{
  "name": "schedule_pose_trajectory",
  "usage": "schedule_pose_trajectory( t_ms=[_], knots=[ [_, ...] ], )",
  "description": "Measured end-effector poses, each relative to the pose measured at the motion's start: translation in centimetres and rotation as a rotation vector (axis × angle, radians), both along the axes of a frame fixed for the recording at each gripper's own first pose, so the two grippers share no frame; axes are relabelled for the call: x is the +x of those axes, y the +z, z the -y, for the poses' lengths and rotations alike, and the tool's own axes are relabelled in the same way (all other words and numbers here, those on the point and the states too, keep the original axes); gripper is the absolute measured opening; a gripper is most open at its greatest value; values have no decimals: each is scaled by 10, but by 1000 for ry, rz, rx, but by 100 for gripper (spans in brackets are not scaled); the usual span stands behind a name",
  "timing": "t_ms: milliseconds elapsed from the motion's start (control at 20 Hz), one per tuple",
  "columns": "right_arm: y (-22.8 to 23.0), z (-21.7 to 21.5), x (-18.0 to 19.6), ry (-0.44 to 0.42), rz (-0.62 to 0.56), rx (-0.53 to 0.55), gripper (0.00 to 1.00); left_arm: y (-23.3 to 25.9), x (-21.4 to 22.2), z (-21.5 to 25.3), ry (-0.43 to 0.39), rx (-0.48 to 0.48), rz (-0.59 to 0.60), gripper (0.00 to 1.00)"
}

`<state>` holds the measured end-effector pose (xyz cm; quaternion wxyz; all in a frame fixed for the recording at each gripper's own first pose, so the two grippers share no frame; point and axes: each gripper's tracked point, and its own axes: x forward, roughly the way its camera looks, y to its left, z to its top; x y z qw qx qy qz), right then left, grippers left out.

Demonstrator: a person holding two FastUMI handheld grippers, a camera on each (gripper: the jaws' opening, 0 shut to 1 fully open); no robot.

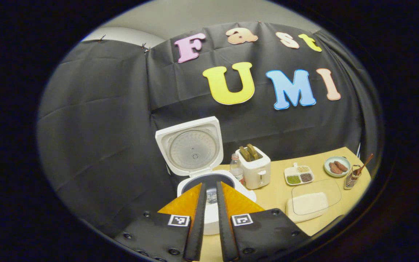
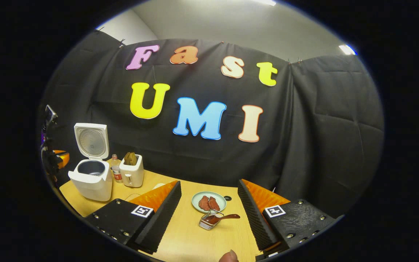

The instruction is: Close the left gripper, press the button to open the rice cooker; take a wooden spoon from the chopstick holder with the right hand, scoop a spoonful of rice and pour it into the rice cooker, then put the wooden spoon back into the chopstick holder.

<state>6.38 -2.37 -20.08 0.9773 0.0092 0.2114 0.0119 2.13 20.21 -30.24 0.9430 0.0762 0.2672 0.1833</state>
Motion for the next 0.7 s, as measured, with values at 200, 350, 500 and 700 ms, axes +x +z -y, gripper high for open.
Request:
schedule_pose_trajectory(
  t_ms=[200, 350, 500, 700],
  knots=[
    [-69, 33, 18, -26, -74, 88, 96, 18, -20, 46, 27, -42, 3, 65],
    [-120, 50, 35, -20, -108, 114, 95, 37, -35, 80, 33, -9, -5, 90],
    [-165, 63, 51, -34, -130, 145, 96, 53, -53, 107, 15, 36, -16, 97],
    [-229, 64, 62, -56, -194, 214, 96, 68, -70, 127, 14, 58, -30, 92]
  ],
)
